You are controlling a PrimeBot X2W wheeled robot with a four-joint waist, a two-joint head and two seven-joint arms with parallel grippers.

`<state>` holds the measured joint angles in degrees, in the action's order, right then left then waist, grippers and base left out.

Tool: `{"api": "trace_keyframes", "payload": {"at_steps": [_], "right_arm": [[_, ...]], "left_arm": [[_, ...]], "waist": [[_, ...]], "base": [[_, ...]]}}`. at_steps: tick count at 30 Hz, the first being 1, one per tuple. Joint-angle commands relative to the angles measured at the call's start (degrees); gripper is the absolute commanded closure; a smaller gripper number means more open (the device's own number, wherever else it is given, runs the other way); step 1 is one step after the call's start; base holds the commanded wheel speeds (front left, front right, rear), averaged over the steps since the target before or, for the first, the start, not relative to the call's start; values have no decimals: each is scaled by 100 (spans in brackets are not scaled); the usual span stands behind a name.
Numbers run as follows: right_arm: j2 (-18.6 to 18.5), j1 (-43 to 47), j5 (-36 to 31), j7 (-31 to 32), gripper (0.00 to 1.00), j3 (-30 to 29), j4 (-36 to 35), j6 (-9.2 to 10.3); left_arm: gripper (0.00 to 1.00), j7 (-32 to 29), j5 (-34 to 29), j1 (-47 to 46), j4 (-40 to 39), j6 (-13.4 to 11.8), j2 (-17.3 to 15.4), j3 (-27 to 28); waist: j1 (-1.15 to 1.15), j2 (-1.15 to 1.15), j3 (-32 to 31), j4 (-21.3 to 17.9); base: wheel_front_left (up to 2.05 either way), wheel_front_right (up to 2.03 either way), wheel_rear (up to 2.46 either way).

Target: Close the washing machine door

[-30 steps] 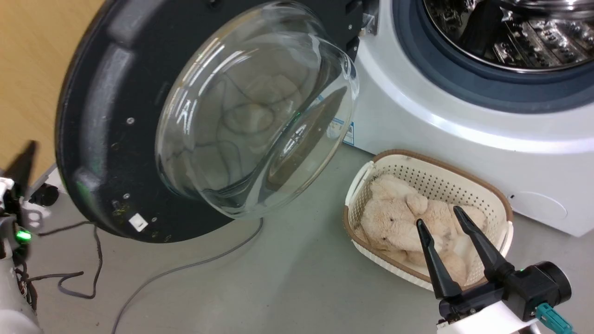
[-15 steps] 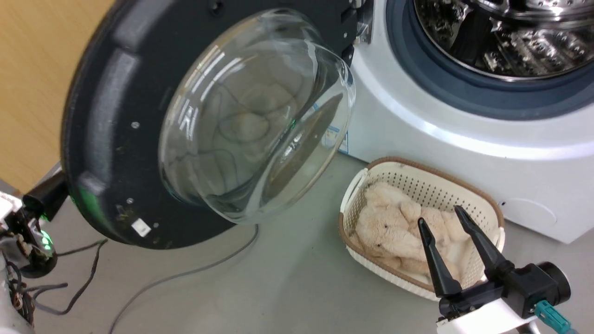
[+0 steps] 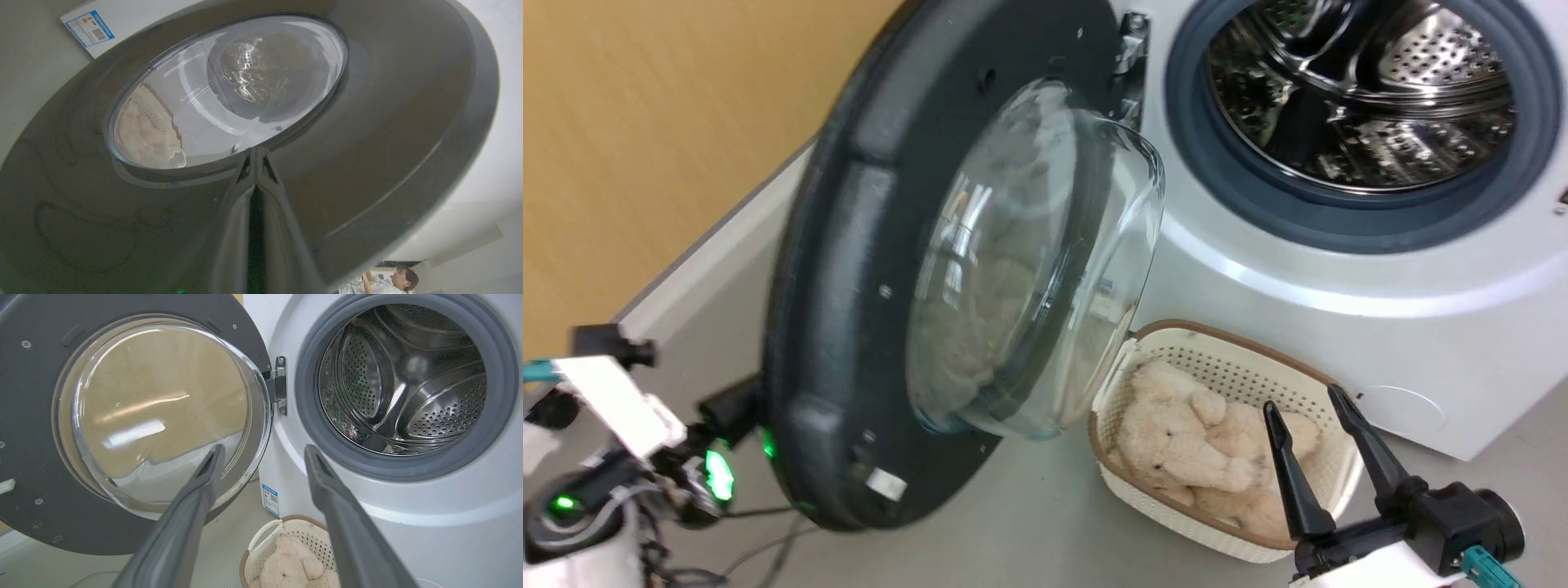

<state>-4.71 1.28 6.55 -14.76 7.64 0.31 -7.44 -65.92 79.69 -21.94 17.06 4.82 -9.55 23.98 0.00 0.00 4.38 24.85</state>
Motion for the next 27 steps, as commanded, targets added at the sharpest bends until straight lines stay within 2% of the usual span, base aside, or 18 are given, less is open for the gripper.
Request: {"api": "trace_keyframes", "payload": {"at_steps": [1, 7, 12, 15, 21, 27], "right_arm": [[35, 83, -52, -24, 0, -24, 6, -5], [97, 112, -135, -24, 0, -182, -46, -5], [126, 99, -212, -24, 0, -349, -95, -5], [149, 67, -273, -24, 0, -656, -142, -5], [177, -42, -264, -24, 0, -885, -235, -5], [181, -136, -249, -24, 0, -933, -279, -5]], "left_arm": [[100, -77, 58, 142, -138, -47, 135, -79], [100, -366, 247, 735, -1052, -294, 541, -541], [100, -351, 522, 1139, -1586, -431, 647, -1026], [100, -170, 844, 1340, -1738, -466, 662, -1404], [100, 481, 1245, 1574, -1765, -236, 666, -2237], [100, 1283, 1401, 1390, -1494, 50, 666, -2973]], "waist": [[0, 0, -48, -92], [0, 0, -66, -449], [0, 0, -10, -861], [0, 0, 51, -1143], [0, 0, 297, -1821], [0, 0, 611, -2480]], "base": [[0, 0, 0], [0, 0, 0], [0, 0, 0], [0, 0, 0], [0, 0, 0], [0, 0, 0]]}}
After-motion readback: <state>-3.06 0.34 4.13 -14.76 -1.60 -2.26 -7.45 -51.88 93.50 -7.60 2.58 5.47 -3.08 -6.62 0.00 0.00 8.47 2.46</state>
